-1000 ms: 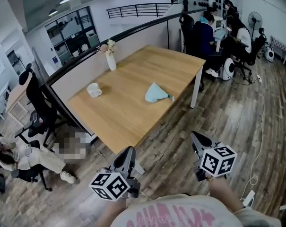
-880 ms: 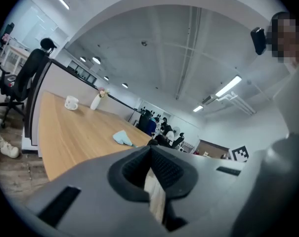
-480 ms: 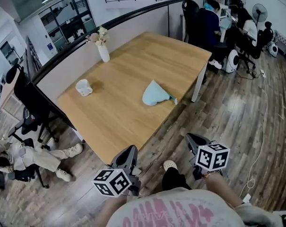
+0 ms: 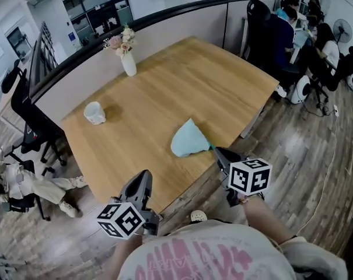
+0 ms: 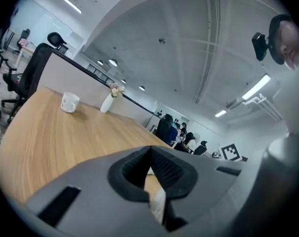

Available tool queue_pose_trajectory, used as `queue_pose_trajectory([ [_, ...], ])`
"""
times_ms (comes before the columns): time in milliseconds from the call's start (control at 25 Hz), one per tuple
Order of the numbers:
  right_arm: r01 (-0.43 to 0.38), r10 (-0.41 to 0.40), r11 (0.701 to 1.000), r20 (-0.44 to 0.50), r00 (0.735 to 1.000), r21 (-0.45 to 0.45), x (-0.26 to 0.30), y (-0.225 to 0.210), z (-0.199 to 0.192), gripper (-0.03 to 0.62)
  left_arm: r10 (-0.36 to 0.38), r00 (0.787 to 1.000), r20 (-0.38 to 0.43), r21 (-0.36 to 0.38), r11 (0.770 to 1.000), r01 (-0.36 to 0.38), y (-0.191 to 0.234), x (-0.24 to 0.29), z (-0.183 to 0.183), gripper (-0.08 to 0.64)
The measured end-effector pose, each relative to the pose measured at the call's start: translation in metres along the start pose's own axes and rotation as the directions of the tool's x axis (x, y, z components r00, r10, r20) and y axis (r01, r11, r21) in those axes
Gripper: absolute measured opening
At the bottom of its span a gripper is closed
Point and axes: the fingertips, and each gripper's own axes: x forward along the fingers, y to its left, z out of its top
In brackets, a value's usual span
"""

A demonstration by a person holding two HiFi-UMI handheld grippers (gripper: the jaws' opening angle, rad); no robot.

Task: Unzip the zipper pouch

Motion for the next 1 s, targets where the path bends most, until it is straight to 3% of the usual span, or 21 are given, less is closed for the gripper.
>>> queue_pose_trajectory([
  [200,-0.047,0.042,0.998,-0.135,0.990,-0.032,0.059,-0.038,0.003,0.003,0.078,0.996,0.052,-0.007,0.997,-0.078,0.012,0.019,0.014,0.000],
  [440,-0.103,0.106,0.994,-0.318,0.942,0.026,0.131,-0.071,-0.010,0.196,0.193,0.977,0.094,-0.041,0.981,-0.190,0.034,0.020,0.019,0.000],
  [800,-0.069,0.035,0.996,-0.456,0.889,-0.058,0.177,-0.085,-0.039,0.204,0.320,0.942,0.097,-0.095,0.946,-0.311,0.056,0.003,0.009,0.000],
  [1000,-0.016,-0.070,0.985,-0.481,0.874,-0.174,0.182,-0.091,-0.051,0.172,0.330,0.939,0.097,-0.092,0.942,-0.322,0.060,0.005,0.008,0.000],
])
